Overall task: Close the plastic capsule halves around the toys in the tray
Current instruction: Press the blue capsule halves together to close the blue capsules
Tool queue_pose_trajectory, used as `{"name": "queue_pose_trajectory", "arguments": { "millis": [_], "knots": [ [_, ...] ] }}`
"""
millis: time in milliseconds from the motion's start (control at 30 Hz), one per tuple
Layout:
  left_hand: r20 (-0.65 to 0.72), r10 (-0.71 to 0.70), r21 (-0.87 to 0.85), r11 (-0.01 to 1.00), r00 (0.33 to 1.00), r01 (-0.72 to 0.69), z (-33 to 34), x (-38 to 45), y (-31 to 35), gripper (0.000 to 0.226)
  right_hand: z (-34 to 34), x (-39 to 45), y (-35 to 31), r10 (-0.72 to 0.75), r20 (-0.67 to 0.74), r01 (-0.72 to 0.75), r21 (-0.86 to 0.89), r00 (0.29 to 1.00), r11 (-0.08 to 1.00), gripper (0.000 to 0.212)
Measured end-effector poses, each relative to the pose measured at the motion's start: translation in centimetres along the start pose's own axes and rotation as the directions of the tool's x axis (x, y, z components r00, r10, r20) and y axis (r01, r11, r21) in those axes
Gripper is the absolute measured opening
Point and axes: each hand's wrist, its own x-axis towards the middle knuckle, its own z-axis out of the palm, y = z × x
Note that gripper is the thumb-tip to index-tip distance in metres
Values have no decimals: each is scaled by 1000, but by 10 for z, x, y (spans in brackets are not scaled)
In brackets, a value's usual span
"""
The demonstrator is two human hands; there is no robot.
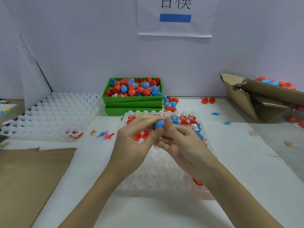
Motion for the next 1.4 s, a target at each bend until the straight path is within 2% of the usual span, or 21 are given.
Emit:
{"name": "queue_pose_trajectory", "arguments": {
  "millis": [200, 300, 367, 433, 533, 600, 700, 767, 933, 1100, 1233, 1333, 1400],
  "knots": [
    [55, 13, 16, 1000, 998, -14, -11, 2, 0, 35, 1, -3, 2, -147, -27, 141, -168, 989, 976, 49],
    [101, -22, 24, 1000, 995, 20, -13, 4, -1, 35, 1, -4, 1, -160, -46, 143, -259, 986, 955, 41],
    [169, -38, 8, 999, 985, 37, -12, 4, -4, 33, 0, -5, 2, -278, -94, 194, -508, 956, 839, 36],
    [214, -64, -63, 995, 975, 79, -10, 2, -5, 35, -1, -5, 3, -446, -70, 251, -744, 892, 620, 34],
    [184, -128, -145, 977, 975, 156, -3, 0, -5, 38, -4, -6, 4, -606, 17, 249, -920, 796, 302, 34],
    [137, -195, -209, 953, 971, 221, 0, -1, -3, 37, -7, -6, 2, -622, 40, 204, -959, 782, 196, 37],
    [121, -295, -285, 904, 948, 317, 3, 0, -3, 28, -10, -5, 0, -595, 79, 176, -979, 800, 107, 38],
    [102, -349, -304, 881, 932, 363, 4, 0, -4, 31, -10, -6, 1, -576, 108, 171, -984, 811, 56, 41],
    [136, -473, -474, 741, 871, 476, 3, 1, -7, 32, -9, -6, 3, -523, 141, 149, -988, 841, -27, 47],
    [124, -484, -504, 721, 866, 475, 1, 2, -7, 32, -10, -5, 5, -542, 181, 181, -982, 821, -54, 44],
    [112, -481, -507, 725, 870, 466, 2, 0, -11, 19, -14, -3, 7, -486, 180, 195, -981, 855, -20, 42],
    [69, -451, -450, 782, 890, 431, 4, -1, -15, 24, -15, -4, 8, -436, 149, 168, -986, 887, 5, 46],
    [51, -453, -473, 774, 890, 421, 6, 0, -17, 30, -15, -3, 4, -436, 101, 162, -982, 894, 103, 46]
  ]
}}
